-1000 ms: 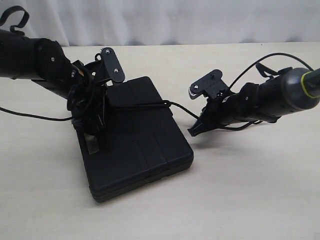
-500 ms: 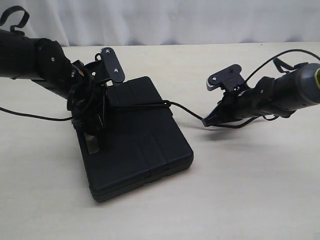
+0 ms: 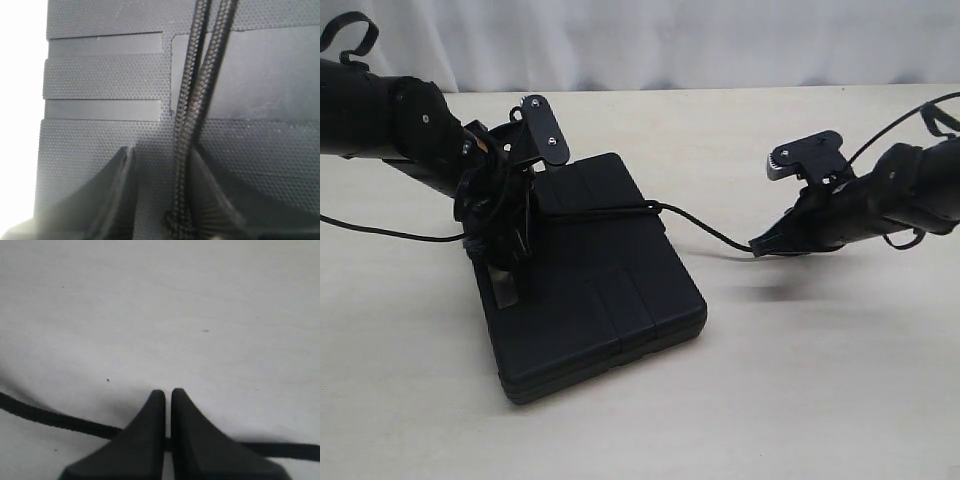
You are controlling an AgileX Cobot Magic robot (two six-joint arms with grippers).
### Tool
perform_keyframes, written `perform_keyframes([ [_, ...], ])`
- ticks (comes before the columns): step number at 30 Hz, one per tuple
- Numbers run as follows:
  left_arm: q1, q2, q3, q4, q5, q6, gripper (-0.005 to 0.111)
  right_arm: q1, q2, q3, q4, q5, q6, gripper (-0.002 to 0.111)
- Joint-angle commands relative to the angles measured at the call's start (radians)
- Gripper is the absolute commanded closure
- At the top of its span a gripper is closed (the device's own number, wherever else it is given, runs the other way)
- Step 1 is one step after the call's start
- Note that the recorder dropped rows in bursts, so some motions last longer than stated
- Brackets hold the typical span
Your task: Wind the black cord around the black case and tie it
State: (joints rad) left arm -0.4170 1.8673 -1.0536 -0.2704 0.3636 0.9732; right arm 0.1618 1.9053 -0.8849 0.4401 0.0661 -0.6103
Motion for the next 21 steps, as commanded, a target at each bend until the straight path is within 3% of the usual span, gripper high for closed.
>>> perform_keyframes([
  [1,0.003,0.014,0.016,-0.003,0.047,-0.002,0.073,-0.013,-0.037,0.074,0.001,-0.117,0.033,0.104],
  [8,0.003,0.014,0.016,-0.003,0.047,-0.002,0.073,-0.060,-0.009,0.100,0.001,-0.145,0.058,0.104],
  [21,0.003,0.014,0.016,-0.003,0.044,-0.002,0.073,-0.056,-0.030,0.100,0.001,-0.197,0.074,0.104],
])
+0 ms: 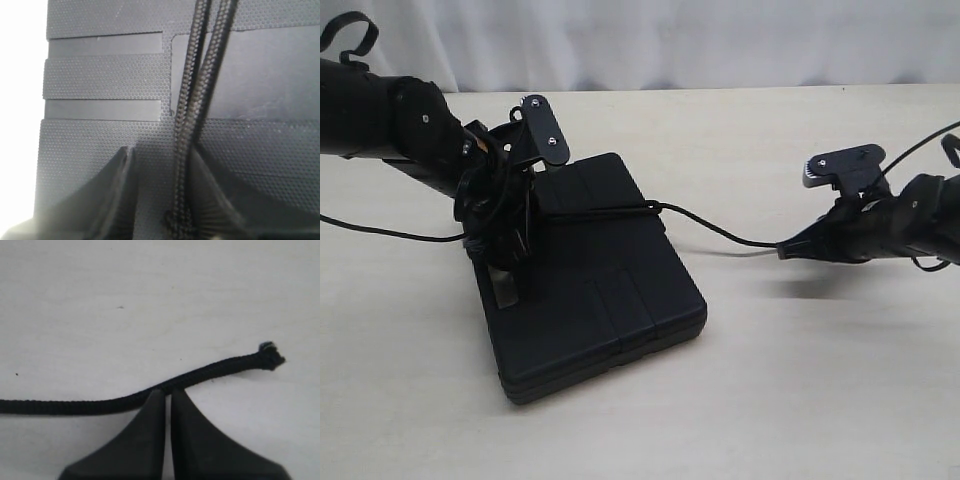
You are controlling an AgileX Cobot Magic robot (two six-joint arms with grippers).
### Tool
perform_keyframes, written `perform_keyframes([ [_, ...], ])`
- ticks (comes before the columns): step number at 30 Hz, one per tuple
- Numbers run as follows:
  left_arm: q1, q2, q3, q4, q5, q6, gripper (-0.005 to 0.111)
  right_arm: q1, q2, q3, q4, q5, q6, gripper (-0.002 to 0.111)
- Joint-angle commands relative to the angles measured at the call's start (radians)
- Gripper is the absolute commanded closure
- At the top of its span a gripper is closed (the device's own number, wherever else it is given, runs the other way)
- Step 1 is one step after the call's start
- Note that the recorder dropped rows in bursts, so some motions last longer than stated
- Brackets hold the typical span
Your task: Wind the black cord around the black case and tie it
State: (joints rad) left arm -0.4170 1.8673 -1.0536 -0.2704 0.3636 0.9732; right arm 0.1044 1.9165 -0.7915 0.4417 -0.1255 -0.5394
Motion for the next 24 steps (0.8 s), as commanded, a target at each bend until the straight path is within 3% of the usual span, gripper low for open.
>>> perform_keyframes([
  [1,0.003,0.014,0.016,-0.003,0.044,-0.002,0.073,0.003,-0.050,0.007,0.000,-0.006,0.003,0.104],
  [15,0.003,0.014,0.016,-0.003,0.046,-0.004,0.073,0.003,0.055,-0.028,-0.009,-0.012,0.033,0.104],
  [24,0.003,0.014,0.016,-0.003,0.044,-0.006,0.073,0.003,-0.038,-0.033,-0.009,0.016,0.033,0.104],
])
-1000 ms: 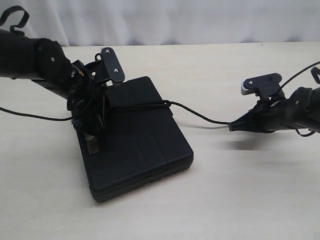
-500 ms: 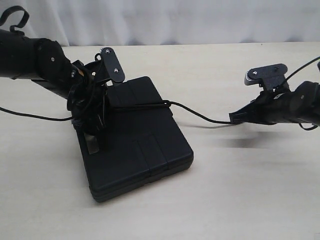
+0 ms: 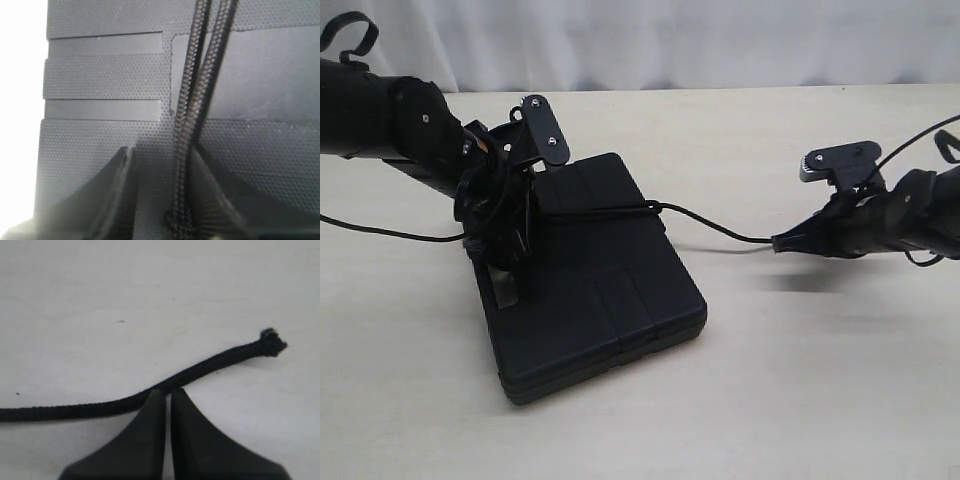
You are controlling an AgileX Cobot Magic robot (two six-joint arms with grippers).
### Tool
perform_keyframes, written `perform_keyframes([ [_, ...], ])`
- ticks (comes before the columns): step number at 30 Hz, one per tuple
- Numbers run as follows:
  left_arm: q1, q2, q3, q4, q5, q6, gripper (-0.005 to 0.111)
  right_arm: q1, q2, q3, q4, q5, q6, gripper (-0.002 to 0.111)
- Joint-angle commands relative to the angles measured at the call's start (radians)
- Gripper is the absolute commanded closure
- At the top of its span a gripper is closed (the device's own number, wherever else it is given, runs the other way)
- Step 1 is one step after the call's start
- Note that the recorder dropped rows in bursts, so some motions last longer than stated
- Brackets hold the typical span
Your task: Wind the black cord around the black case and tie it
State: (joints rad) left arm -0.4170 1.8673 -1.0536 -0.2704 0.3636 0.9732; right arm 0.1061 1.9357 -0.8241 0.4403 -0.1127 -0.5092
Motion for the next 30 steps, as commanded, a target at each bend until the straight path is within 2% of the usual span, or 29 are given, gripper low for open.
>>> perform_keyframes([
  [1,0.003,0.014,0.016,-0.003,0.044,-0.006,0.073,0.001,-0.057,-0.001,-0.008,-0.011,0.003,0.104],
  [10,0.003,0.014,0.016,-0.003,0.046,-0.006,0.073,0.001,0.026,-0.001,-0.008,-0.085,0.011,0.104],
  [24,0.003,0.014,0.016,-0.003,0.046,-0.006,0.073,0.001,-0.019,-0.001,-0.008,-0.104,0.044,0.104],
  [30,0.003,0.014,0.016,-0.003,0.046,-0.006,0.073,0.001,0.031,-0.001,-0.028,-0.153,0.083,0.104],
])
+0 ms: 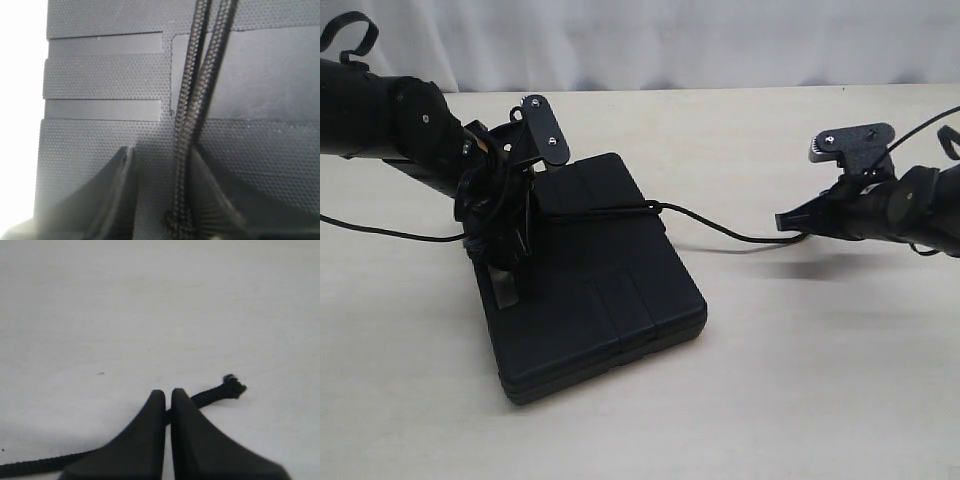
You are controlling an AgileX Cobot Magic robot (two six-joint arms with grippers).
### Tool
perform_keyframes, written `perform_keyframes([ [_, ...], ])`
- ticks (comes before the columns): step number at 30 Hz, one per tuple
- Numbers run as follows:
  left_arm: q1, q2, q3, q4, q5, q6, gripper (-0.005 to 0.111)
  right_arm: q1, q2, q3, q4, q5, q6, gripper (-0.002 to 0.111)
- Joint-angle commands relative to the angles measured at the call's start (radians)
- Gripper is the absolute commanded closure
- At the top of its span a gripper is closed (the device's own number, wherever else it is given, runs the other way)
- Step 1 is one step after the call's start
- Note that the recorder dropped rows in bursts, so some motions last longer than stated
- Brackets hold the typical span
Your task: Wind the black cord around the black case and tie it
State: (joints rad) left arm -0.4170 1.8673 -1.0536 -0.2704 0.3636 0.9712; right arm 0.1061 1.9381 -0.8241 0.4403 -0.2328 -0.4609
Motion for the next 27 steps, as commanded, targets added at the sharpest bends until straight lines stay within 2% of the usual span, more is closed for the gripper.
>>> perform_keyframes([
  [1,0.003,0.014,0.016,-0.003,0.046,-0.004,0.073,0.001,0.034,-0.001,-0.051,-0.039,0.055,0.104],
  [7,0.003,0.014,0.016,-0.003,0.046,-0.004,0.073,0.001,0.050,-0.001,-0.144,-0.058,0.137,0.104],
  [15,0.003,0.014,0.016,-0.003,0.046,-0.006,0.073,0.001,0.103,-0.005,-0.144,-0.081,0.141,0.104],
  [21,0.003,0.014,0.016,-0.003,0.046,-0.006,0.073,0.001,0.107,-0.027,-0.144,-0.025,0.141,0.104],
  [27,0.003,0.014,0.016,-0.003,0.046,-0.006,0.073,0.001,-0.034,-0.009,-0.144,0.030,0.146,0.104],
])
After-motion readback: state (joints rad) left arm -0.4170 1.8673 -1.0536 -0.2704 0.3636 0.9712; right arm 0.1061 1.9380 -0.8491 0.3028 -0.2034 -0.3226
